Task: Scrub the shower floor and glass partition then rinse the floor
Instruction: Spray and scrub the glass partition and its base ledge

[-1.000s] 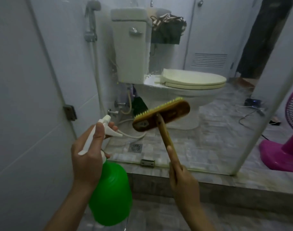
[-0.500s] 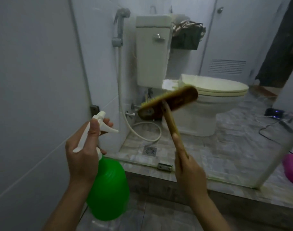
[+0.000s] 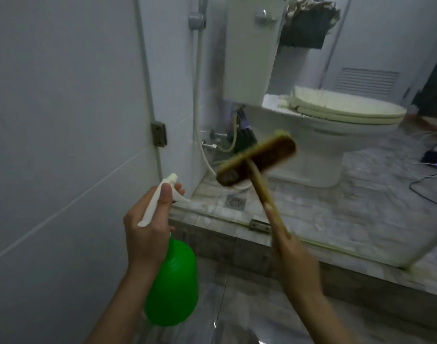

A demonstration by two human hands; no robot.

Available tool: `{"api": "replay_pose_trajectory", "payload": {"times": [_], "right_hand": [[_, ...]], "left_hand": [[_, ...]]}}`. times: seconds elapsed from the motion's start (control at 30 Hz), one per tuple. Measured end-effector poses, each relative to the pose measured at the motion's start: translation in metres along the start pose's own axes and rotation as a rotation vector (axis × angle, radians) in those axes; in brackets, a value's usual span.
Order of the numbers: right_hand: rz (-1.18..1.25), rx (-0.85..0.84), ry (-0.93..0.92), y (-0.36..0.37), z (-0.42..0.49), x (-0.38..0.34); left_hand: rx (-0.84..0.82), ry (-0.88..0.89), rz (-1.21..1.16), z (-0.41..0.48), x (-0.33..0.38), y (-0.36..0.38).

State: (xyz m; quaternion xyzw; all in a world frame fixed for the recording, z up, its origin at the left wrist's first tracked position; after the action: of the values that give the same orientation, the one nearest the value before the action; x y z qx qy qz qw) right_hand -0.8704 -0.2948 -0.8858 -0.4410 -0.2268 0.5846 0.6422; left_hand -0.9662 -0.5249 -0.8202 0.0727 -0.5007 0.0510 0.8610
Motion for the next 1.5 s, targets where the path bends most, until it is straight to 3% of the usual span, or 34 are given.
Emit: {"api": "replay_pose_trajectory", "payload": {"times": [0.07, 0.13, 0.27, 0.43, 0.6, 0.77, 0.97, 1.13, 1.23, 1.43, 1.5], "right_hand": [[-0.03, 0.201, -0.131, -0.002, 0.049, -0.035], [-0.064, 0.263, -0.216, -0.012, 0.088, -0.062], [0.0, 0.19, -0.178, -0.031, 0.073, -0.03], [0.109, 0.299, -0.044, -0.053, 0.027, 0.027], [0.214, 0.399, -0.038, -0.06, 0.024, 0.028], [0.149, 0.28, -0.059, -0.029, 0.028, 0.021], [-0.003, -0.127, 0.101, -0.004, -0.064, 0.075], [-0.052, -0.03, -0.145, 0.025, 0.007, -0.009], [-0.096, -0.077, -0.239, 0.04, 0.047, -0.049], [-0.135, -0.175, -0.116, 0.008, -0.03, 0.041], [-0.136, -0.152, -0.112, 0.012, -0.028, 0.035]], "left_hand": [[-0.012, 0.003, 0.024, -0.006, -0.013, 0.003], [-0.015, -0.016, 0.041, -0.015, -0.024, 0.005], [-0.042, -0.103, 0.04, -0.03, -0.051, 0.012], [-0.136, -0.079, 0.136, -0.04, -0.069, 0.032], [-0.128, -0.08, 0.121, -0.046, -0.073, 0.034], [-0.099, -0.101, 0.082, -0.044, -0.071, 0.034], [-0.042, -0.087, 0.033, -0.041, -0.064, 0.016], [-0.014, -0.05, 0.035, -0.038, -0.052, 0.01], [0.007, -0.058, 0.045, -0.039, -0.045, 0.001], [0.033, -0.045, -0.008, -0.028, -0.049, -0.016], [0.048, -0.026, 0.01, -0.027, -0.052, -0.019]]}}
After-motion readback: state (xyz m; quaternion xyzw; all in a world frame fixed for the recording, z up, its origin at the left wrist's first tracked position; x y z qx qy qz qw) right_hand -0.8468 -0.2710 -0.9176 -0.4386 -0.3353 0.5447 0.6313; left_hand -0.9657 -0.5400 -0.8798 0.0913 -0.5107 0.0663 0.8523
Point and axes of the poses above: each hand's wrist, its own z-axis towards the middle knuckle, its own y-axis out of the palm, x = y × z, the point moved 4 cm from there along z, towards the middle knuckle, and after that the axes turned 4 degrees about x, right-handed, at the moved point
